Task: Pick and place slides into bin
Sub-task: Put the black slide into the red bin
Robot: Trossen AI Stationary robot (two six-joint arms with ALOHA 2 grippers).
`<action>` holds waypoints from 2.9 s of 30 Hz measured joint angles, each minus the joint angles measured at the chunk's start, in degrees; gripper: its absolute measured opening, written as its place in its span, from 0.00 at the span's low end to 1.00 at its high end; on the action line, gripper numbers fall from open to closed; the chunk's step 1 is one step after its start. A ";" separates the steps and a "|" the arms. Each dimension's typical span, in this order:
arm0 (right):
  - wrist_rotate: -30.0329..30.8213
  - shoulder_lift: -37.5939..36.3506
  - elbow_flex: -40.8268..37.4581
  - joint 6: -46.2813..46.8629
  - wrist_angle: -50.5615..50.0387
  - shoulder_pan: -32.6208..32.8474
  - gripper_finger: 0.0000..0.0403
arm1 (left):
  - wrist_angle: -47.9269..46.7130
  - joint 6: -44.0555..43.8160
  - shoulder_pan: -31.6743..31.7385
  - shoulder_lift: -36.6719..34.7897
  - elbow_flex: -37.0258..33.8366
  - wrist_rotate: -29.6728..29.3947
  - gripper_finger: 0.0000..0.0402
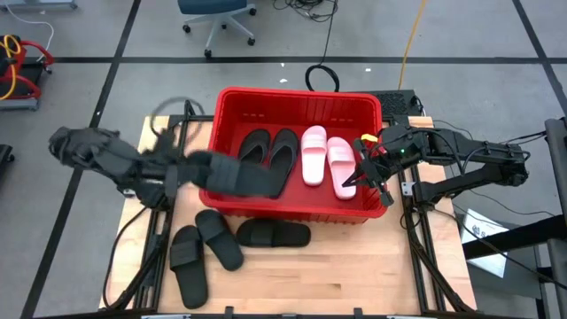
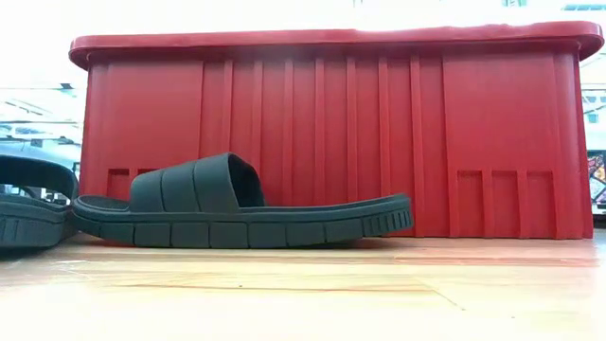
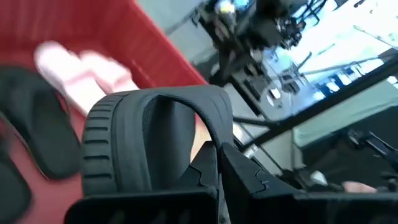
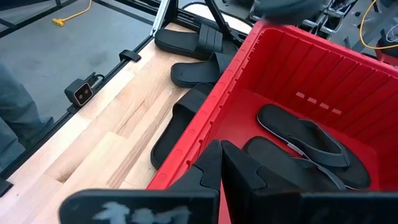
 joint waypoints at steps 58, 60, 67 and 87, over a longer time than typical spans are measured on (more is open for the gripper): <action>3.28 0.02 0.00 2.40 9.16 -0.07 0.00 | -34.46 89.02 52.00 30.13 12.50 48.16 0.00; 3.26 0.02 0.00 2.43 9.00 -0.07 0.00 | -36.50 90.22 52.55 31.56 12.50 48.77 0.00; 3.26 0.02 0.00 2.41 8.68 -0.07 0.00 | -37.22 94.87 53.40 36.59 12.50 54.59 0.00; 3.26 0.04 0.00 2.43 8.48 -0.07 0.00 | -34.60 99.23 55.74 45.92 12.65 47.58 0.00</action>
